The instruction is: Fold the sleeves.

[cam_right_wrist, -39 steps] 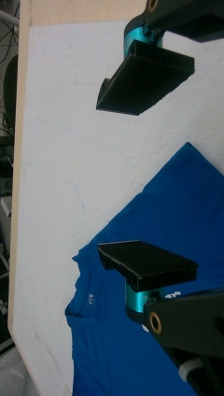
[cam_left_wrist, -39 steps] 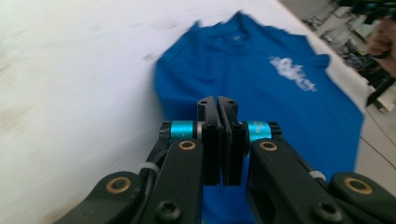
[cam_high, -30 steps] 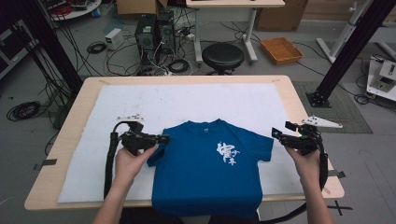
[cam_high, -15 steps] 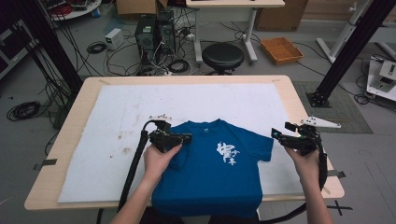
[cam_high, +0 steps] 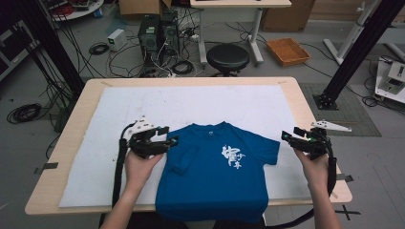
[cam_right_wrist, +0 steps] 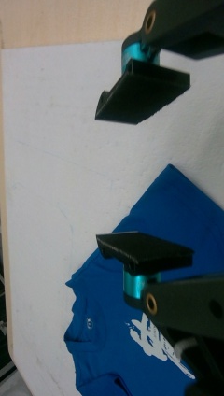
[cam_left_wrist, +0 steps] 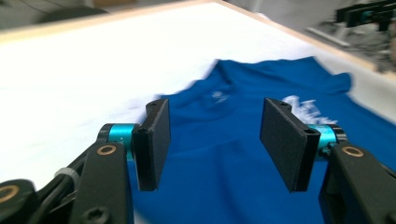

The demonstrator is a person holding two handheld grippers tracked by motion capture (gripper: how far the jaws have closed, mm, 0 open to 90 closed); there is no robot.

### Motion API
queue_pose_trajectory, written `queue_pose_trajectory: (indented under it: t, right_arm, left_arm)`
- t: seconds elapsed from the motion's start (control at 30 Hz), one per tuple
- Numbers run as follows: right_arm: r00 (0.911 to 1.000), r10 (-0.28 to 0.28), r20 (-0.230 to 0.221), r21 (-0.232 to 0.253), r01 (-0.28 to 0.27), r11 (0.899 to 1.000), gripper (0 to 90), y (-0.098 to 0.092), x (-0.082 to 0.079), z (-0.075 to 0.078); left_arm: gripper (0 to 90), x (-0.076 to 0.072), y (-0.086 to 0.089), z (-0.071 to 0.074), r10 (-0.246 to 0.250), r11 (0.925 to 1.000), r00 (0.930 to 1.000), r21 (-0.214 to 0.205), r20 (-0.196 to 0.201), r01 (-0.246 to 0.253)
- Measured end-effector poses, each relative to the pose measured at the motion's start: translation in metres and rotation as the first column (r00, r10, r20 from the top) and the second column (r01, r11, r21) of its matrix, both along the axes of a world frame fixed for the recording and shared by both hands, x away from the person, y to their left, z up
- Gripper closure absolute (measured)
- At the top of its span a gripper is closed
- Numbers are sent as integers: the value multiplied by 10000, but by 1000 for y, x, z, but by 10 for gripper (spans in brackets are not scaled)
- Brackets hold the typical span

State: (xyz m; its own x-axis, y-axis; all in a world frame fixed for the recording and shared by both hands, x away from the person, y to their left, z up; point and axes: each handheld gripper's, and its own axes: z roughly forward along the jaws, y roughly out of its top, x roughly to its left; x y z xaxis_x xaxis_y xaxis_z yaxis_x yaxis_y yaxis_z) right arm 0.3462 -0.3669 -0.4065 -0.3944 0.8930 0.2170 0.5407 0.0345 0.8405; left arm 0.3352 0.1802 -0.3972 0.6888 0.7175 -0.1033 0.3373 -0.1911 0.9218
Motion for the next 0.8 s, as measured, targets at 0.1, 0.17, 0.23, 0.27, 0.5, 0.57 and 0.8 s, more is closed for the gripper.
queue_pose_trajectory:
  t: [0.1, 0.17, 0.23, 0.27, 0.5, 0.57, 0.8]
  right_arm:
    - [9996, 59, -276, 120, -55, 9999, 424, -2, 3, -6]
    - [9988, 103, -485, 34, -102, 9999, 467, -3, 5, -12]
    - [9973, 172, -713, -59, -176, 9998, 510, -3, 8, -17]
    - [9963, 155, -841, -100, -164, 9998, 522, -2, 10, -20]
    - [9883, 13, -1526, -354, -68, 9994, 598, -1, 21, -34]
    - [9881, 23, -1538, -385, -84, 9992, 603, 0, 22, -35]
    - [9856, 21, -1691, -635, -131, 9979, 626, 4, 25, -40]
  left_arm:
    - [400, -6, 17, -1, 406, 9991, 9989, 67, 221, -407]
    - [400, -10, 33, -5, 721, 9974, 9968, -15, 347, -721]
    - [400, -12, 46, -10, 1054, 9944, 9939, -6, 323, -1054]
    - [400, -12, 52, -12, 1179, 9930, 9928, 36, 235, -1180]
    - [400, -8, 71, -19, 1474, 9886, 9891, -308, -35, -1474]
    - [400, -7, 71, -19, 1449, 9892, 9894, -211, -46, -1450]
    - [400, -7, 72, -21, 1500, 9886, 9886, -119, -136, -1502]
